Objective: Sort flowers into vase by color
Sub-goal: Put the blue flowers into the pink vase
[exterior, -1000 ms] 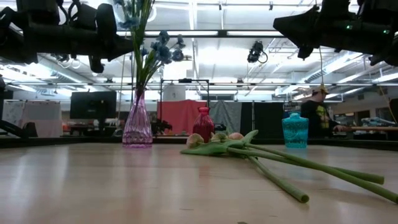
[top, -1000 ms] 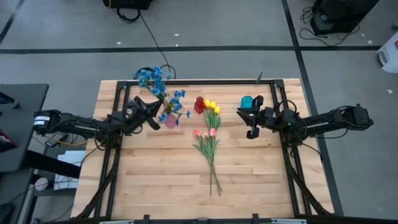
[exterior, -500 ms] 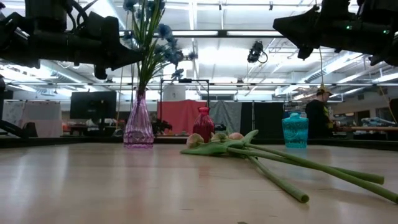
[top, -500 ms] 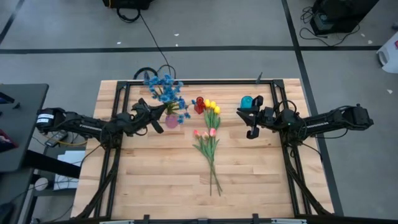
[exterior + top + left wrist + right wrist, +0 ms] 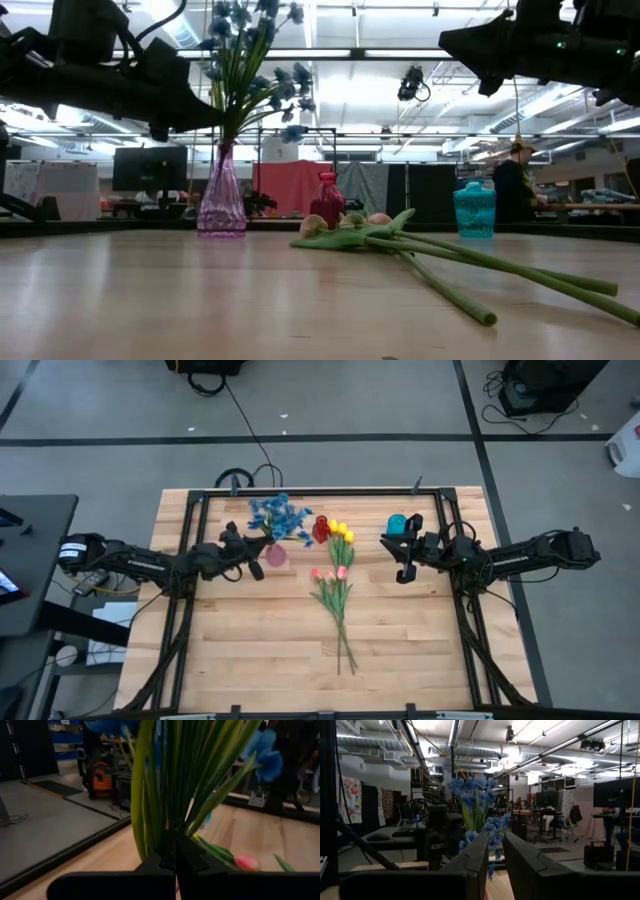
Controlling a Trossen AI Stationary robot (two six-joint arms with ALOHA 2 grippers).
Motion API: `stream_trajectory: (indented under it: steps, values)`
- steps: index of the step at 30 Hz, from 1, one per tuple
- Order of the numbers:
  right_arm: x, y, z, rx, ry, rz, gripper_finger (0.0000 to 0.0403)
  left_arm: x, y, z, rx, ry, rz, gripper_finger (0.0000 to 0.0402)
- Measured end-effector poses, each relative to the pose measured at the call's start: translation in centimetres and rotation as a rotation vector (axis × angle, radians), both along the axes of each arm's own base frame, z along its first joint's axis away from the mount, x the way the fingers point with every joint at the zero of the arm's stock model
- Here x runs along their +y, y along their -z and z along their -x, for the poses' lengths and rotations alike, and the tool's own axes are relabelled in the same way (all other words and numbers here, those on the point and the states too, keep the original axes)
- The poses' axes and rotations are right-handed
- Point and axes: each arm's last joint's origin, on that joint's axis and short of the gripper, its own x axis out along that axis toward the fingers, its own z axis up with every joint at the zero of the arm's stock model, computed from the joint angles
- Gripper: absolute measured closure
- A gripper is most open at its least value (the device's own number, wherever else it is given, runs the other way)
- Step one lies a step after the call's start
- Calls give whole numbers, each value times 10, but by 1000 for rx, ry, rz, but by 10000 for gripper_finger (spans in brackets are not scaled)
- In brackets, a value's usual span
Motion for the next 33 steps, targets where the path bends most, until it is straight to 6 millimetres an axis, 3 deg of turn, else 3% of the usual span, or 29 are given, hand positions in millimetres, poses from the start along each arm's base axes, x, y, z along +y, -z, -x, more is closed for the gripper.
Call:
stream_trajectory:
  steps: [9,17,29,33]
  values:
    - [0,0,0,4,0,0,329,-1,18,10,52,0,15,401]
    - [0,0,0,4,0,0,329,-1,19,11,63,-5,8,389]
    - [0,0,0,5,0,-1,329,-1,17,11,25,-4,11,265]
    - [0,1,0,8,0,-1,329,-1,17,11,45,7,-17,242]
